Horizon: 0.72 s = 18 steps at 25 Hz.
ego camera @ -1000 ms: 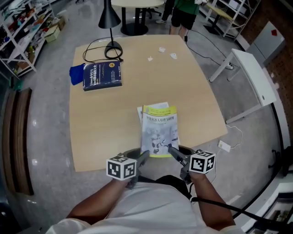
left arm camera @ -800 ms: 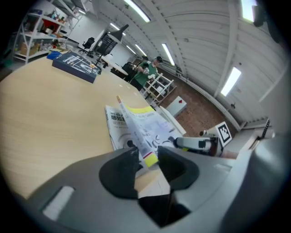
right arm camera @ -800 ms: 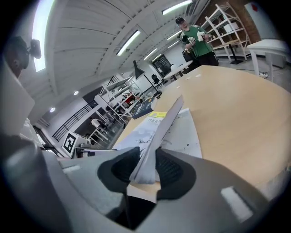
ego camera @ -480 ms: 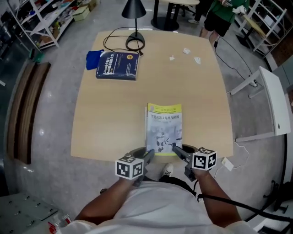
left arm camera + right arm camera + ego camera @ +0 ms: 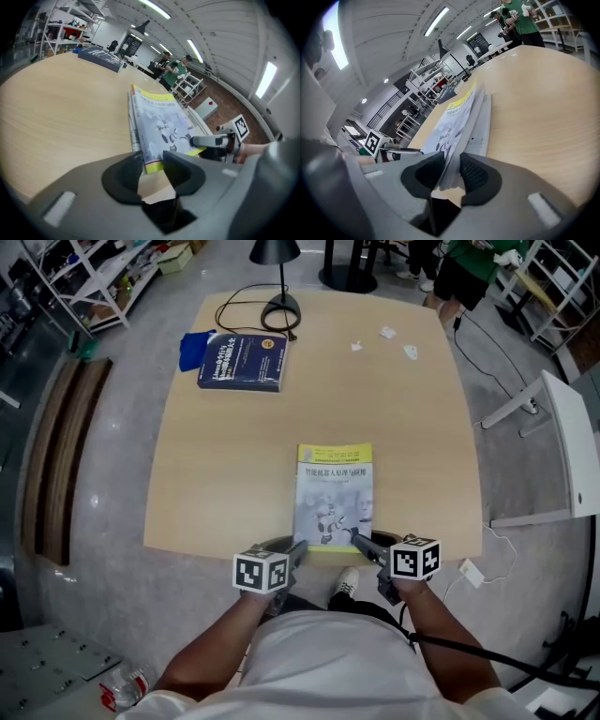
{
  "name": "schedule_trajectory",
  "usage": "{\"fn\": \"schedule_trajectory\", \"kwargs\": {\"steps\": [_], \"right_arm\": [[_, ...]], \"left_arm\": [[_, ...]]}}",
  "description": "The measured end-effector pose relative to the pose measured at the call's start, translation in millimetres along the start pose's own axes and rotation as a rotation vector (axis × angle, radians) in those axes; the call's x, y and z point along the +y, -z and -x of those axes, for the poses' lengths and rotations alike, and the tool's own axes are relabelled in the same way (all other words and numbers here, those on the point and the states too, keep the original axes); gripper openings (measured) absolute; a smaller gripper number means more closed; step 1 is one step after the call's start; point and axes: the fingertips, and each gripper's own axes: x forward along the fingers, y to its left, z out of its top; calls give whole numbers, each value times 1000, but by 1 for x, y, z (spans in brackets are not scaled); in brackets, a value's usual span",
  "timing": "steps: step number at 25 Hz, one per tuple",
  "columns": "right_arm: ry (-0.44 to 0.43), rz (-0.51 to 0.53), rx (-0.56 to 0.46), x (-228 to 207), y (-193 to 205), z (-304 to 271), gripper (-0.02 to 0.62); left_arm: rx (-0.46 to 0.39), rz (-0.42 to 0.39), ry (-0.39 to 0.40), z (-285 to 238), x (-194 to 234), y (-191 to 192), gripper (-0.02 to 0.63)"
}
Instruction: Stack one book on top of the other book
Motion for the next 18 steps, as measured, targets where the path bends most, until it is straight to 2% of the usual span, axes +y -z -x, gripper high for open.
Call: {"fn": "schedule_trajectory", "kwargs": {"steps": [4,6,10,14,18], "right_arm": [[11,-38,-6,-1,-1,2,115],[56,6,22,-5,1,3,137],[193,227,104,-13,6,18,183],[253,431,232,-12,23,26,264],[293,599,344,-11,35,11,272]], "left_arm": [[13,-67,-9,10,2,2,158],[27,-120,-13,15,3,0,192],[139,-306,-63,24,6,8,212],[308,-492,-87,15,8,32,247],[347,-616,-143,-3,8,37,247]]}}
